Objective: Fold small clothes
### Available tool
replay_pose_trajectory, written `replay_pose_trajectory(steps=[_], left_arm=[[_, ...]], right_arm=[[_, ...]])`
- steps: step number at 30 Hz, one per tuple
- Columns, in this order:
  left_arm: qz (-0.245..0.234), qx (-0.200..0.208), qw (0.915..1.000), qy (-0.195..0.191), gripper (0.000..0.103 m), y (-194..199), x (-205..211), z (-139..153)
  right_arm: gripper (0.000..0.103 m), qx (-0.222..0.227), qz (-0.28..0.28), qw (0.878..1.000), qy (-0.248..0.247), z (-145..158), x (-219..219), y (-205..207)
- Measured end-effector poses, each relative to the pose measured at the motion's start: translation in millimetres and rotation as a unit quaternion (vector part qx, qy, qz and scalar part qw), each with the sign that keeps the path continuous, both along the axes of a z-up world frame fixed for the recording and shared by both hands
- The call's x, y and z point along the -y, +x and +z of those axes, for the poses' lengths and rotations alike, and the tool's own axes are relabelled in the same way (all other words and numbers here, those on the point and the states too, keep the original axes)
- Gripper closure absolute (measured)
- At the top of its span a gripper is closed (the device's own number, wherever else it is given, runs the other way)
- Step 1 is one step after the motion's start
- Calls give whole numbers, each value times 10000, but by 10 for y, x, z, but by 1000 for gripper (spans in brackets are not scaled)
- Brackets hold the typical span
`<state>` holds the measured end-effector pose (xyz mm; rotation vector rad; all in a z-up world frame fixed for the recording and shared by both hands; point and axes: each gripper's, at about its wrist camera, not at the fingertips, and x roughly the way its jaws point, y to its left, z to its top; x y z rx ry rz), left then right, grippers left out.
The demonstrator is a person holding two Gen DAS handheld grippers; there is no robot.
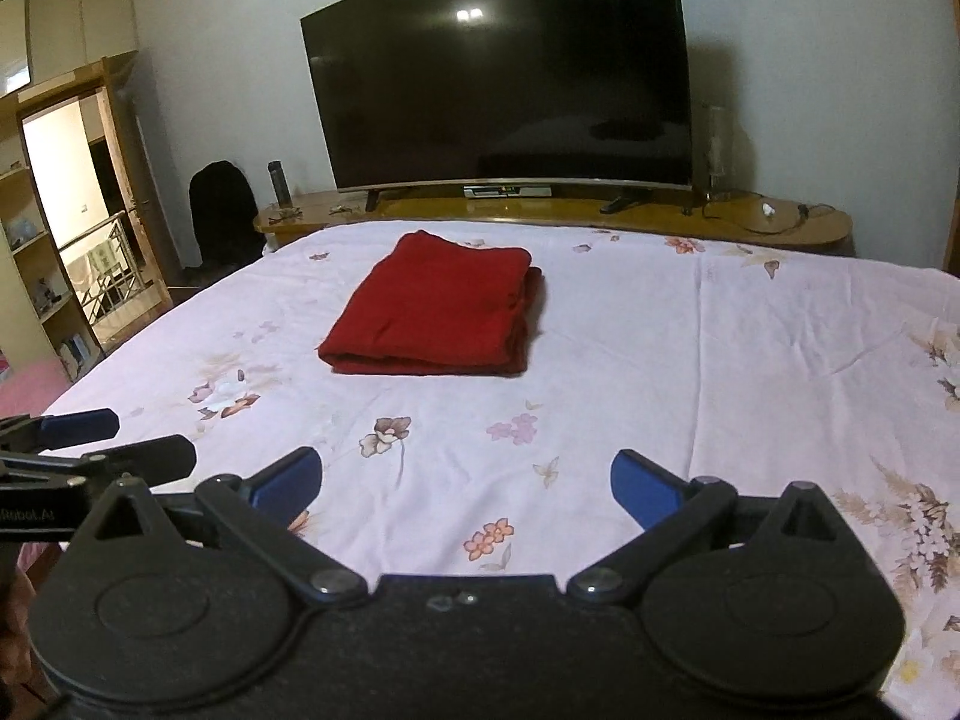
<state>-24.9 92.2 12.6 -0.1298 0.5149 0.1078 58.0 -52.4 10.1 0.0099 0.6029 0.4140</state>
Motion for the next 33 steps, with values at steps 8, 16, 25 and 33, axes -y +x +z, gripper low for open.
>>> replay_pose_trajectory(steps=[8, 16, 25, 33], left_arm=[[-62, 138, 9999, 28, 0, -72, 47, 99], [-73, 225, 9997, 35, 0, -77, 59, 151], [-132, 226, 9997, 36, 0, -84, 57, 147], [-168, 231, 9996, 33, 0, -67, 53, 146]], right_arm=[[1, 134, -22, 9999, -29, 86, 11, -121], [1, 251, -8, 9997, -45, 146, -36, -159], [1, 288, -46, 9996, -51, 159, -60, -182], [1, 277, -77, 9996, -66, 164, -58, -196]])
